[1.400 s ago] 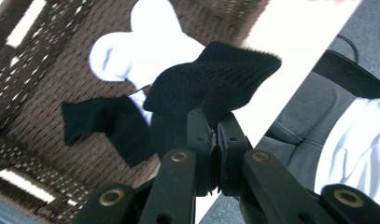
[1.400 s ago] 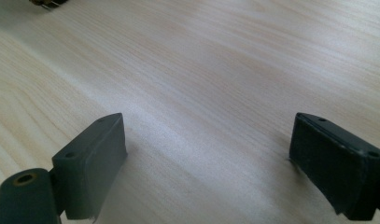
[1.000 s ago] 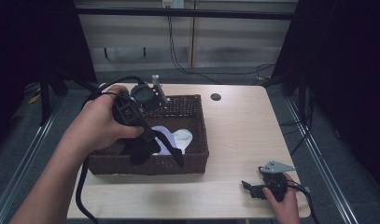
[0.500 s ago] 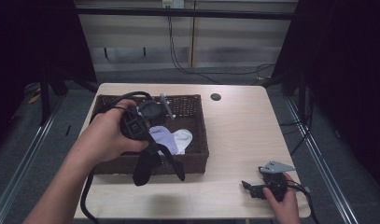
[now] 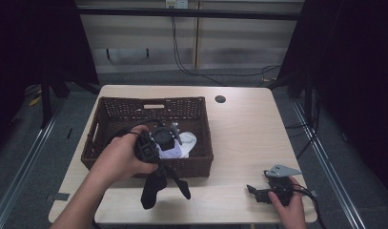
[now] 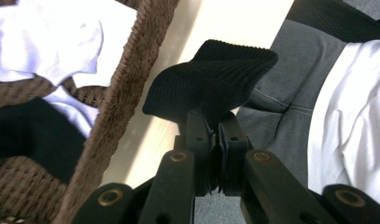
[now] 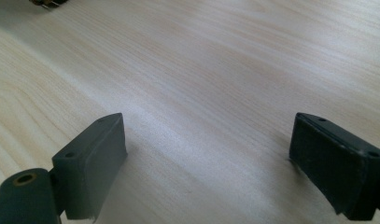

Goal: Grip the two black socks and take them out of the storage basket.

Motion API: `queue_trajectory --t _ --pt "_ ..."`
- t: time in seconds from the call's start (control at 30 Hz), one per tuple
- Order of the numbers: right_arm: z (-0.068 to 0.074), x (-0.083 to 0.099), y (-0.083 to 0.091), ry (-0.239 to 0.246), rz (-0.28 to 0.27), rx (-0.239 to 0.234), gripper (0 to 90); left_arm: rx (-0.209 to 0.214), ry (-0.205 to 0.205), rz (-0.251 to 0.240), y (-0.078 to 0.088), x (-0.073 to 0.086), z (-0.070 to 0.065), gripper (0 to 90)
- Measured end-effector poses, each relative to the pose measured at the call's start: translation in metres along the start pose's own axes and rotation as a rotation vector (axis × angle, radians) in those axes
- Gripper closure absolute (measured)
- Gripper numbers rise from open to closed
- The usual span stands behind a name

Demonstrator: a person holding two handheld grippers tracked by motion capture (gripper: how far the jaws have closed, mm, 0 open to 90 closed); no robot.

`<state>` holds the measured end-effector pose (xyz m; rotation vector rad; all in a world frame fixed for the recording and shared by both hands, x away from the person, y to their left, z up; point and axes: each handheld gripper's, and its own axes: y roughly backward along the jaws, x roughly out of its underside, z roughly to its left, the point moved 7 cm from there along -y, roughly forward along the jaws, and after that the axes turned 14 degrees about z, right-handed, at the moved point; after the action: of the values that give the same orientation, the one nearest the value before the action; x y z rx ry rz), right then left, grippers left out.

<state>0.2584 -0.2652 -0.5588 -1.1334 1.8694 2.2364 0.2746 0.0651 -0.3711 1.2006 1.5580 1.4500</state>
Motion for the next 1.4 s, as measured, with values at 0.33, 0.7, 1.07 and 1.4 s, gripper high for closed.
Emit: queue_trajectory --t 0.33,0.7,1.07,1.4 --pt "0.000 0.000 0.000 0.000 0.003 -0.001 10.3 0.005 0.023 0.054 -0.038 -0.008 0.014 84.7" --pt "0.000 0.000 0.000 -0.001 0.003 -0.001 10.2 0.001 0.046 0.041 -0.048 -0.010 0.026 82.7" --pt "0.000 0.000 0.000 -0.001 0.004 -0.001 10.3 0.011 0.033 0.043 -0.056 -0.017 0.023 77.4" --pt "0.000 0.000 0.000 -0.001 0.004 -0.001 10.3 0.037 0.025 0.016 -0.052 -0.020 0.018 69.6"
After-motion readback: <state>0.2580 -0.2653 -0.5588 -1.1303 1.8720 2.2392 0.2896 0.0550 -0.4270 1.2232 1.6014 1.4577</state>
